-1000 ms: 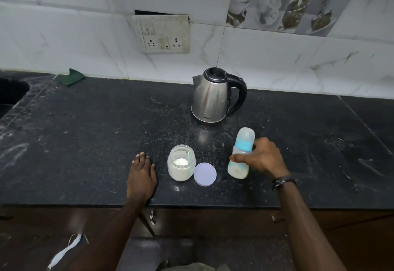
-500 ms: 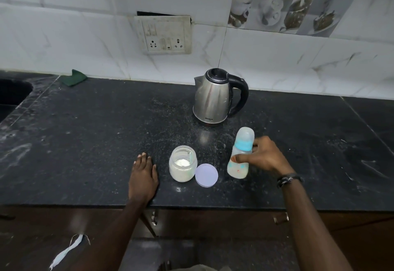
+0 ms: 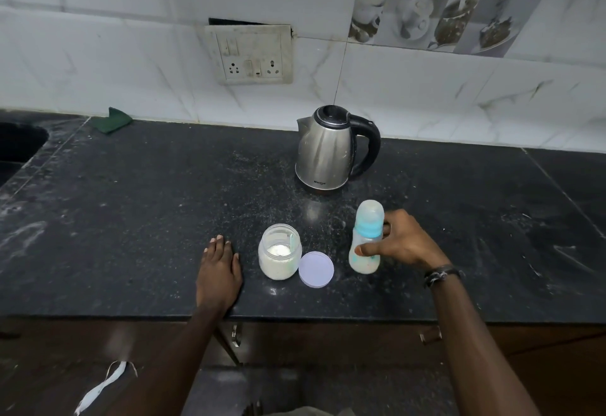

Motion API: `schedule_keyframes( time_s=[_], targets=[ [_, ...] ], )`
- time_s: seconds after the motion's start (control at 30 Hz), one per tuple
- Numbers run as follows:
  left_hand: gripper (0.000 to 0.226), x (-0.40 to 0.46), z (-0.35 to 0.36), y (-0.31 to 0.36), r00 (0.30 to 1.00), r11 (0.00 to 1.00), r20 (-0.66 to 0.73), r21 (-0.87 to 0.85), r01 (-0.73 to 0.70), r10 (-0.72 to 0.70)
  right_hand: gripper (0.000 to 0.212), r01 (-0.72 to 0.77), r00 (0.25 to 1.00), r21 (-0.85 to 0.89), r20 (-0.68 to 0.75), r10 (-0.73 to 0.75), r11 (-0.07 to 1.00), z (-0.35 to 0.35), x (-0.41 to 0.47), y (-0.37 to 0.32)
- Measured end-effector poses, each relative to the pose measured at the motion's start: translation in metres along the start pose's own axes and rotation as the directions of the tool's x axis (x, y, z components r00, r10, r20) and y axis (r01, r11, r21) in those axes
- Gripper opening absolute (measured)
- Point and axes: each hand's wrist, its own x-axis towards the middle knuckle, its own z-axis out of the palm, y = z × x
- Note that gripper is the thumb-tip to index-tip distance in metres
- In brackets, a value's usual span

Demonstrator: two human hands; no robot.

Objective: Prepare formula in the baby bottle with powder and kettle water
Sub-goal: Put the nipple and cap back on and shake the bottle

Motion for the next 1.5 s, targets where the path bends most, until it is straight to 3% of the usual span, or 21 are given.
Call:
schedule_keyframes(
  time_s=[0.07, 0.13, 0.27, 0.37, 0.47, 0.6, 0.73, 0.8, 0.87, 0.93, 1.03, 1.13, 1.23, 1.33, 1.43, 1.5],
  targets=[
    [0.048, 0.0, 0.0, 0.0, 1.0, 1.0, 0.002, 0.003, -0.001, 0.001, 0.05, -0.02, 0.999, 0.001, 0.039, 0.02, 1.0, -0.002, -0.002, -0.001],
    [0.044, 0.001, 0.0, 0.0, 1.0, 1.0, 0.002, 0.007, -0.005, 0.005, 0.055, -0.038, 0.996, -0.112, -0.086, 0.029, 0.993, -0.001, -0.002, -0.003],
    [0.045, 0.0, 0.0, 0.0, 1.0, 1.0, -0.001, 0.006, 0.004, -0.004, 0.058, -0.038, 0.997, 0.013, -0.059, 0.039, 0.999, -0.001, -0.001, -0.001],
    [0.046, 0.0, -0.001, 0.001, 1.0, 1.0, -0.008, 0.006, -0.002, 0.002, 0.056, -0.053, 0.985, -0.115, -0.166, 0.033, 0.992, -0.003, 0.0, -0.001],
    [0.04, 0.0, -0.001, 0.001, 1.0, 1.0, -0.007, 0.001, -0.001, 0.001, 0.055, -0.026, 0.996, 0.008, -0.081, 0.026, 1.0, -0.001, 0.0, -0.001],
    [0.049, -0.001, 0.0, 0.001, 1.0, 1.0, -0.005, 0.004, -0.005, 0.005, 0.055, -0.038, 0.991, -0.137, -0.132, 0.02, 0.99, -0.001, 0.0, -0.004],
    [0.049, 0.0, -0.001, 0.001, 1.0, 1.0, -0.018, 0.002, -0.011, 0.011, 0.048, 0.019, 0.998, 0.112, 0.061, -0.026, 0.994, -0.002, -0.002, -0.003],
    [0.045, 0.0, -0.001, 0.002, 1.0, 1.0, -0.012, 0.004, -0.011, 0.011, 0.053, 0.012, 1.0, 0.067, 0.001, -0.012, 0.998, -0.003, 0.003, -0.002],
    [0.046, -0.001, -0.001, 0.001, 1.0, 1.0, -0.005, 0.001, 0.0, 0.0, 0.064, -0.019, 0.999, -0.123, -0.029, 0.016, 0.992, -0.004, 0.001, -0.006],
    [0.05, -0.001, -0.001, 0.0, 1.0, 1.0, -0.015, 0.004, -0.005, 0.005, 0.057, 0.039, 0.997, -0.062, 0.061, -0.035, 0.997, 0.0, -0.001, -0.004],
    [0.05, 0.0, -0.001, 0.002, 1.0, 1.0, -0.007, 0.006, -0.002, 0.002, 0.045, 0.044, 0.998, 0.049, -0.042, -0.042, 0.998, 0.003, 0.0, -0.004],
    [0.049, -0.001, 0.0, 0.0, 1.0, 1.0, -0.011, 0.005, 0.002, -0.002, 0.053, -0.026, 0.998, -0.077, -0.055, 0.022, 0.997, 0.006, -0.001, -0.005],
    [0.04, 0.001, -0.001, 0.001, 1.0, 1.0, -0.009, 0.005, -0.005, 0.005, 0.049, 0.021, 0.999, 0.023, -0.038, -0.02, 1.0, 0.009, -0.002, 0.001],
    [0.039, 0.0, 0.001, 0.0, 1.0, 1.0, 0.004, 0.011, 0.007, -0.007, 0.053, -0.028, 0.993, -0.075, -0.117, 0.02, 0.997, 0.006, 0.0, 0.0],
    [0.045, 0.0, -0.001, -0.001, 1.0, 1.0, -0.005, 0.012, -0.005, 0.005, 0.05, 0.007, 1.0, 0.024, -0.028, -0.007, 1.0, 0.007, -0.003, 0.0],
    [0.042, 0.001, -0.002, 0.001, 1.0, 1.0, 0.004, 0.006, -0.005, 0.005, 0.044, 0.005, 0.995, 0.037, -0.103, -0.001, 0.999, 0.006, -0.003, -0.001]
  ],
)
